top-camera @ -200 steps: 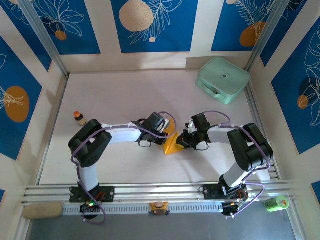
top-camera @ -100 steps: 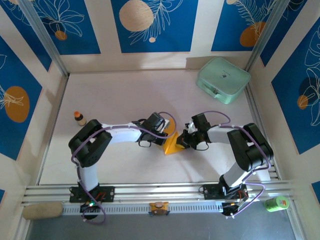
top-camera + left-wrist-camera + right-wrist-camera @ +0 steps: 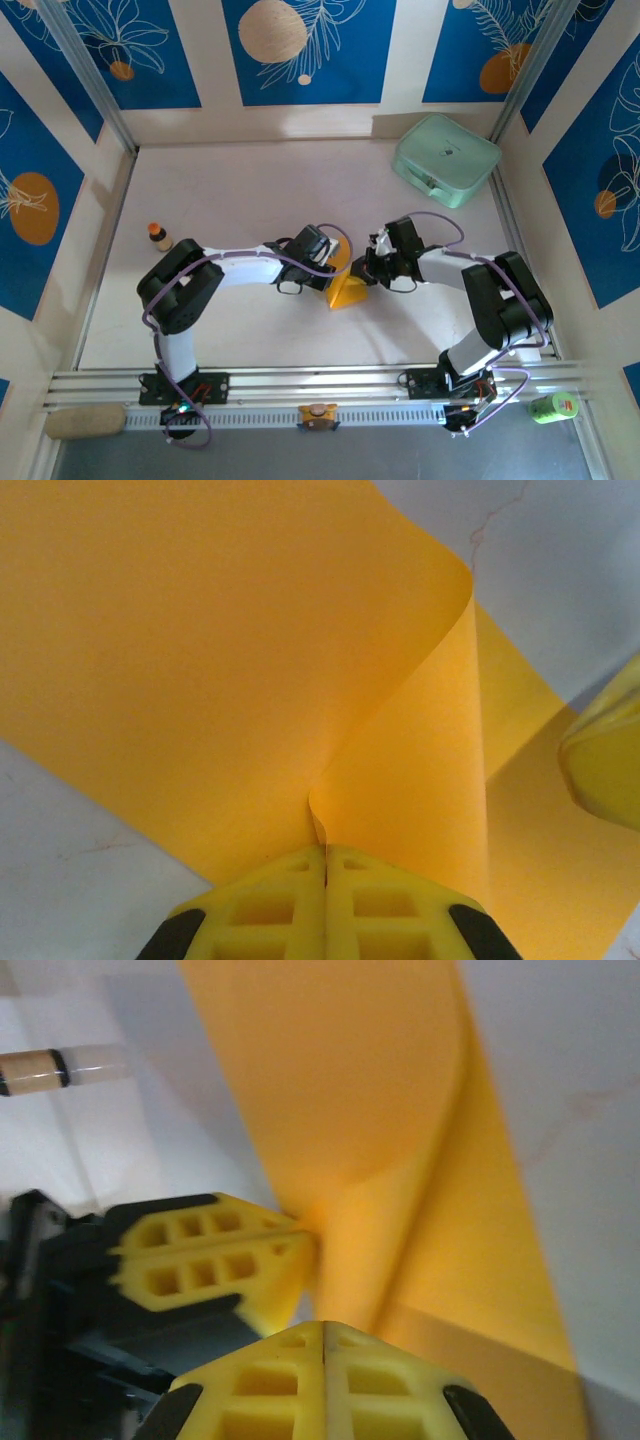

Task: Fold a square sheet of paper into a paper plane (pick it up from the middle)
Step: Fold the triangle a second time at the center of the table.

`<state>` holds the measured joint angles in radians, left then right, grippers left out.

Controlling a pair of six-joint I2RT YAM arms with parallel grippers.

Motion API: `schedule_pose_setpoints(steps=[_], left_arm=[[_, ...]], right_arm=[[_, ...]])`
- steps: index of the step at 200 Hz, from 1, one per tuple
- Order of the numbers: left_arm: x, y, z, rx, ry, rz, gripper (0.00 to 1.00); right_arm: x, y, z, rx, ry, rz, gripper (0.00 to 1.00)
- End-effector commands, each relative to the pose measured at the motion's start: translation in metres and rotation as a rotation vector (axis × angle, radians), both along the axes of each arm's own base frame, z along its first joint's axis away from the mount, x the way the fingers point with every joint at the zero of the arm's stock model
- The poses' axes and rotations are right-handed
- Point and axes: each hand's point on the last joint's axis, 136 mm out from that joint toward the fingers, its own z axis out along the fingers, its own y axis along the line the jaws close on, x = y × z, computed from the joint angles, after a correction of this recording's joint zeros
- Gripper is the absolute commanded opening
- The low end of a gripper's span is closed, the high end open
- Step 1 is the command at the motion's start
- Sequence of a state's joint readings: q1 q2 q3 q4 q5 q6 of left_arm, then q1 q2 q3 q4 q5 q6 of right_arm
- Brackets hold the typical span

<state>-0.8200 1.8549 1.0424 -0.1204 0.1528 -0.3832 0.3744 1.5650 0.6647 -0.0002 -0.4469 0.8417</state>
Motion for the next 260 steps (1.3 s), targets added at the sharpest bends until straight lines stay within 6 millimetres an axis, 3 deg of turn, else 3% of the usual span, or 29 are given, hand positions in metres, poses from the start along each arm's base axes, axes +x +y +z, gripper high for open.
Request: schedule_pose_setpoints(steps=[1,82,153,180,231,260], left_arm=[[-0.002,0.002,-0.009,0.013,0.025,-0.01,0.0],[-0.002,0.002,-0.009,0.015,0.029,-0.012,0.0],[-0.004,0.003,-0.011,0.021,0.038,-0.017,0.0],[-0.005,0.003,-0.013,0.023,0.047,-0.018,0.0],[-0.005,0.002,-0.012,0.023,0.049,-0.021,0.0],[-0.006,0.001,-0.012,0.024,0.051,-0.024,0.0]], right_arm=[[0.003,0.015,0.012,0.061,-0.012,0.032,0.03],[0.003,0.031,-0.007,0.095,0.049,0.053,0.03],[-0.014,0.008,-0.048,0.007,0.131,0.012,0.03],[-0.012,0.005,-0.045,-0.01,0.118,0.005,0.03],[0.006,0.01,-0.013,0.027,0.035,0.021,0.04],[0.011,0.008,-0.017,-0.024,0.033,0.021,0.04]])
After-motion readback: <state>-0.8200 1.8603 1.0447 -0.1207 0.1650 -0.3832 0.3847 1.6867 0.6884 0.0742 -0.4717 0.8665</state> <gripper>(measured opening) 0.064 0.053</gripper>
